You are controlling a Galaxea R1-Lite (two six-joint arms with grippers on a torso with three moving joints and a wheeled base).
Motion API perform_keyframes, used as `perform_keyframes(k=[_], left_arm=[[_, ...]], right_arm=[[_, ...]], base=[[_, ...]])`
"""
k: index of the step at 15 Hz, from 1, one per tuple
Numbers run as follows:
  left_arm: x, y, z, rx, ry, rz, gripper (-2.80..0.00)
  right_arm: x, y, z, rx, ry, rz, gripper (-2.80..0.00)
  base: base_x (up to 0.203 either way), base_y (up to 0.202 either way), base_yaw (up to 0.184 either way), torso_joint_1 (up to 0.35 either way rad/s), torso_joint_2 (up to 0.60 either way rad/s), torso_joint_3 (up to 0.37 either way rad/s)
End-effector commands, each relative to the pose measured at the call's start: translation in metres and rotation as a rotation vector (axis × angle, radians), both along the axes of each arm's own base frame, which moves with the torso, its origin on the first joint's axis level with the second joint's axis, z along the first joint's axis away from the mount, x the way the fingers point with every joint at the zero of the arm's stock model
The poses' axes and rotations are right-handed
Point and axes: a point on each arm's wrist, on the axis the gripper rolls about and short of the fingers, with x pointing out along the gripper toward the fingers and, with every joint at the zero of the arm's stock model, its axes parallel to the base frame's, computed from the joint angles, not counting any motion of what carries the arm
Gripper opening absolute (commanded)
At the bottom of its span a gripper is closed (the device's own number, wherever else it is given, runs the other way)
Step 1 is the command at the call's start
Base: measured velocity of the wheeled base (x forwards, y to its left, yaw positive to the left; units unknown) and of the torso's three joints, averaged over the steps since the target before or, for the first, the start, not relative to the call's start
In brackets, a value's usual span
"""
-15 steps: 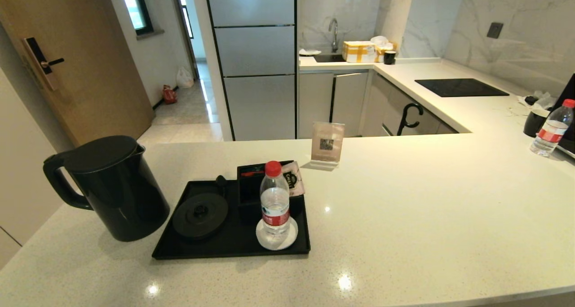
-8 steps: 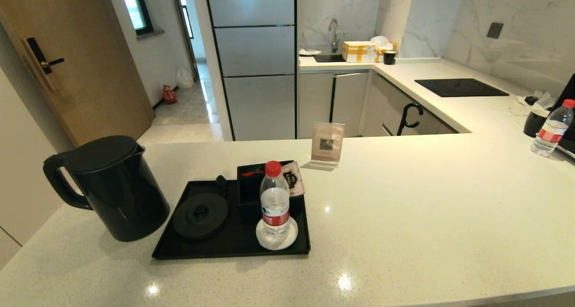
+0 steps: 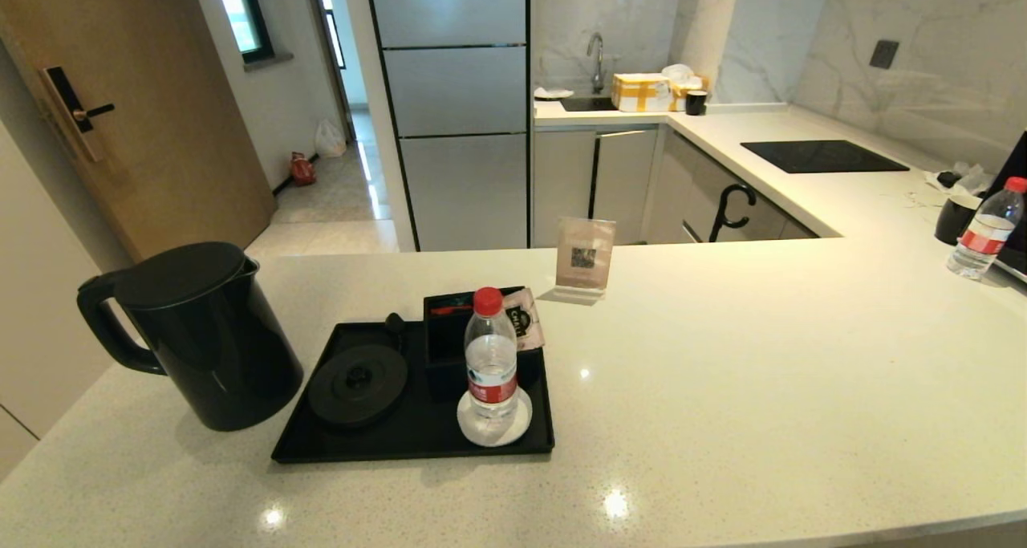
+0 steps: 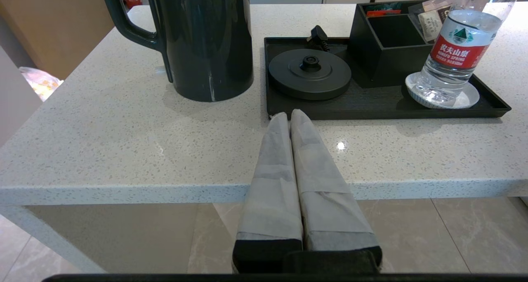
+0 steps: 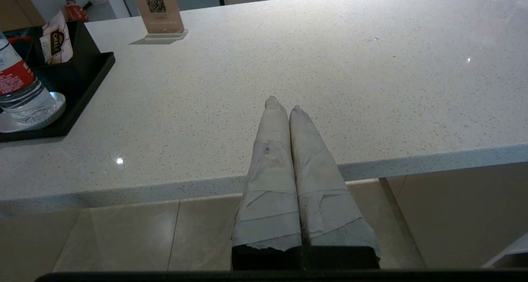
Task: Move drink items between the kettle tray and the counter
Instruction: Pick up the bottled water
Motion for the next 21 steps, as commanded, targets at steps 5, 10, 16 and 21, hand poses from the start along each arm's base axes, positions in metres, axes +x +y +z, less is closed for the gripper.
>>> perform_keyframes(k=[5, 10, 16, 21], left_arm=[[0.0, 0.0, 0.0, -0.001, 0.001, 0.001, -2.8], [0.0, 0.0, 0.0, -0.001, 0.001, 0.001, -2.8], [0.0, 0.0, 0.0, -0.001, 0.001, 0.001, -2.8], [0.0, 0.0, 0.0, -0.001, 0.001, 0.001, -2.8]], right_arm=[[-0.002, 0.0, 0.025, 0.023, -0.018, 0.0, -2.8], [0.015, 0.003, 0.153, 0.204, 0.007, 0.142, -2.8], [0.104, 0.01, 0.134, 0.265, 0.664, 0.311, -2.8], [0.168, 0.032, 0.12, 0.189, 0.733, 0.407, -2.8]], base=[[0.0, 0.0, 0.0, 0.0, 0.0, 0.0], [0.0, 0.0, 0.0, 0.0, 0.0, 0.0], [0.0, 0.0, 0.0, 0.0, 0.0, 0.0], [0.0, 0.0, 0.0, 0.0, 0.0, 0.0]])
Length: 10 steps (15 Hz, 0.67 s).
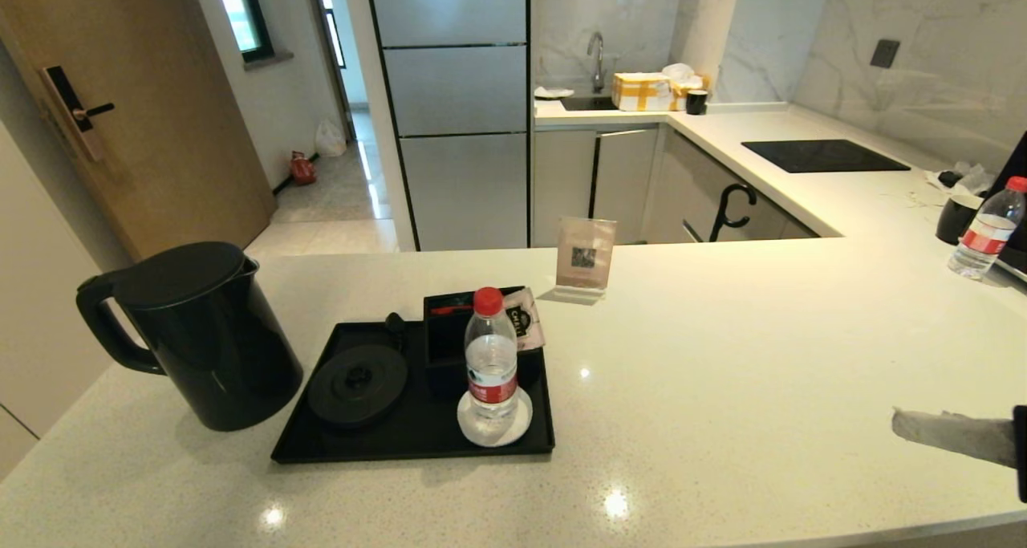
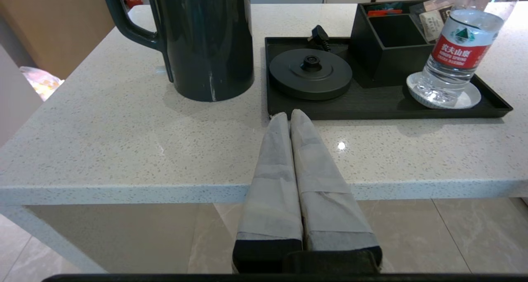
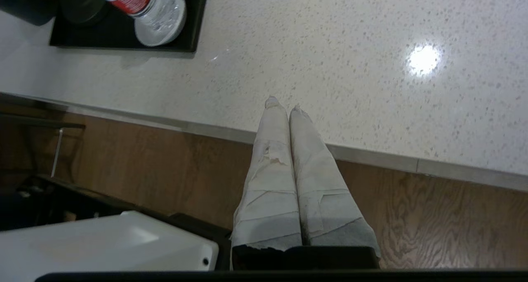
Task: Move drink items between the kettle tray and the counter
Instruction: Pick up the bottled water
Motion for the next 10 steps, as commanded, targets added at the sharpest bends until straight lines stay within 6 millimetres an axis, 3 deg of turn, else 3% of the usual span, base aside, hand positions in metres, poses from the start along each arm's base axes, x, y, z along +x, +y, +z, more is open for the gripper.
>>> perform_keyframes(k=[1, 4, 5, 8, 10], left_arm=[[0.0, 0.0, 0.0, 0.0, 0.001, 0.001, -2.8], [0.0, 0.0, 0.0, 0.0, 0.0, 0.001, -2.8], [0.0, 0.0, 0.0, 0.0, 0.0, 0.001, -2.8], [0.0, 0.0, 0.0, 0.0, 0.001, 0.001, -2.8], [0.0, 0.0, 0.0, 0.0, 0.001, 0.001, -2.8]], right_arm=[[0.032, 0.019, -0.013, -0.034, 0.048, 0.032, -2.8], [0.081, 0.09, -0.053, -0.158, 0.089, 0.125, -2.8], [0.086, 0.119, -0.065, -0.193, 0.067, 0.156, -2.8], [0.088, 0.18, -0.059, -0.191, -0.005, 0.291, -2.8], [0.09, 0.191, -0.049, -0.137, 0.009, 0.437, -2.8]], base=[[0.0, 0.0, 0.0, 0.0, 0.0, 0.0], [0.0, 0.0, 0.0, 0.0, 0.0, 0.0], [0.0, 0.0, 0.0, 0.0, 0.0, 0.0], [0.0, 0.0, 0.0, 0.0, 0.0, 0.0], [0.0, 0.0, 0.0, 0.0, 0.0, 0.0]])
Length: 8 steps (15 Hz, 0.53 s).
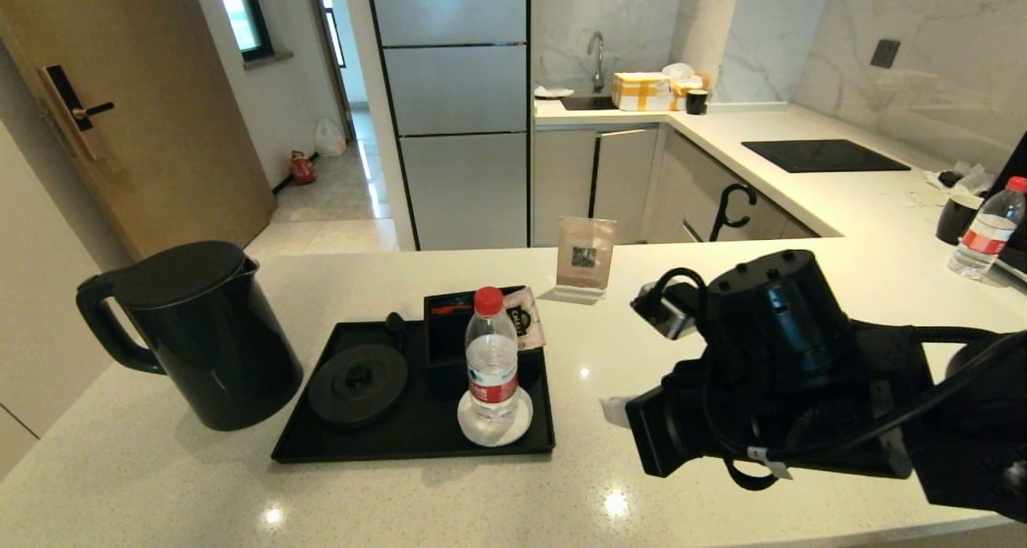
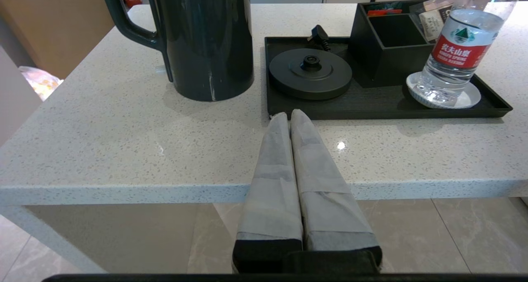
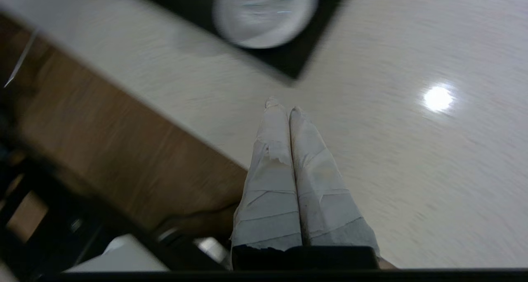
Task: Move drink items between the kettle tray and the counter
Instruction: Pick up the bottled water
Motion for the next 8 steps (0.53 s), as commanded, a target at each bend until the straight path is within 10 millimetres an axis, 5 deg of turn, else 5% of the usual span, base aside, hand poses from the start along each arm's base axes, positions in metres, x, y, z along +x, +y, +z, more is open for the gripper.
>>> perform_keyframes(k=[1, 5, 6, 8], left_arm=[[0.0, 0.0, 0.0, -0.001, 0.001, 0.001, -2.8], [0.0, 0.0, 0.0, -0.001, 0.001, 0.001, -2.8], [0.0, 0.0, 0.0, -0.001, 0.001, 0.001, -2.8], [0.0, 0.0, 0.0, -0.001, 0.001, 0.001, -2.8]], right_arm=[[0.006, 0.016, -0.007, -0.002, 0.044, 0.072, -2.8], [0.031, 0.05, -0.001, 0.026, 0.02, 0.109, -2.8], [0.031, 0.054, -0.004, 0.025, 0.021, 0.117, 0.0], [0.032, 0.067, -0.012, 0.029, 0.015, 0.135, 0.0]], base=[[0.0, 0.0, 0.0, 0.0, 0.0, 0.0], [0.0, 0.0, 0.0, 0.0, 0.0, 0.0], [0.0, 0.0, 0.0, 0.0, 0.0, 0.0], [0.0, 0.0, 0.0, 0.0, 0.0, 0.0]])
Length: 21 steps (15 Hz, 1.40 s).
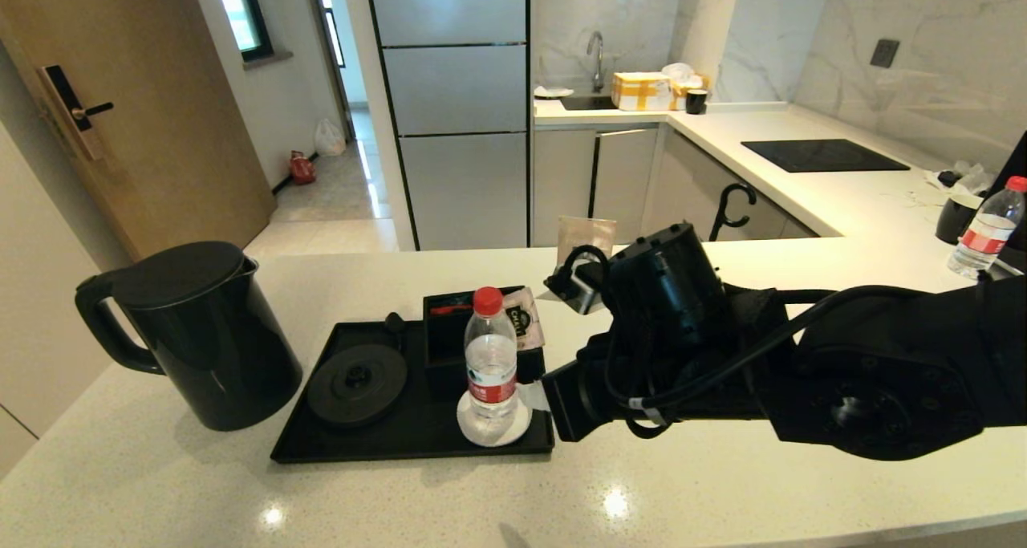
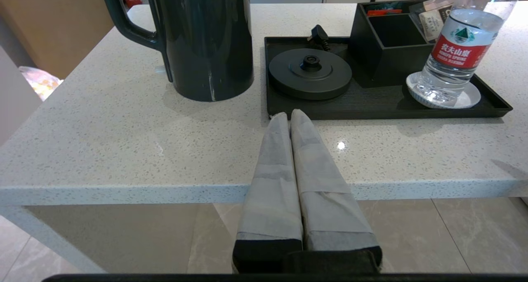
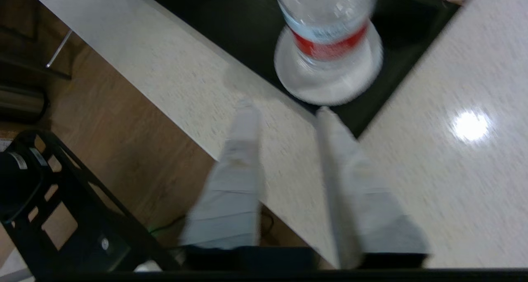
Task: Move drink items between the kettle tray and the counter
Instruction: Pick up the bottled water
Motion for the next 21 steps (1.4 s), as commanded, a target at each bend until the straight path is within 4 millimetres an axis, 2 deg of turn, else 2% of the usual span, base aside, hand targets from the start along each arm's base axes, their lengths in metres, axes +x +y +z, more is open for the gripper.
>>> perform_keyframes(k=[1, 7, 11, 20, 21], left_arm=[[0.0, 0.0, 0.0, 0.0, 0.002, 0.001, -2.8], [0.0, 0.0, 0.0, 0.0, 0.002, 0.001, -2.8], [0.0, 0.0, 0.0, 0.0, 0.002, 0.001, -2.8], [0.0, 0.0, 0.0, 0.0, 0.002, 0.001, -2.8], [0.0, 0.0, 0.0, -0.002, 0.0, 0.001, -2.8]], right_arm=[[0.003, 0.015, -0.013, -0.01, 0.008, 0.021, 0.0], [0.014, 0.028, -0.019, 0.023, -0.029, 0.014, 0.0], [0.038, 0.05, -0.027, 0.034, -0.139, -0.096, 0.0], [0.057, 0.066, -0.047, -0.013, -0.268, -0.197, 0.0], [0.063, 0.071, -0.054, -0.024, -0.301, -0.237, 0.0]], base=[[0.0, 0.0, 0.0, 0.0, 0.0, 0.0], [0.0, 0.0, 0.0, 0.0, 0.0, 0.0], [0.0, 0.0, 0.0, 0.0, 0.0, 0.0], [0.0, 0.0, 0.0, 0.0, 0.0, 0.0], [0.0, 0.0, 0.0, 0.0, 0.0, 0.0]])
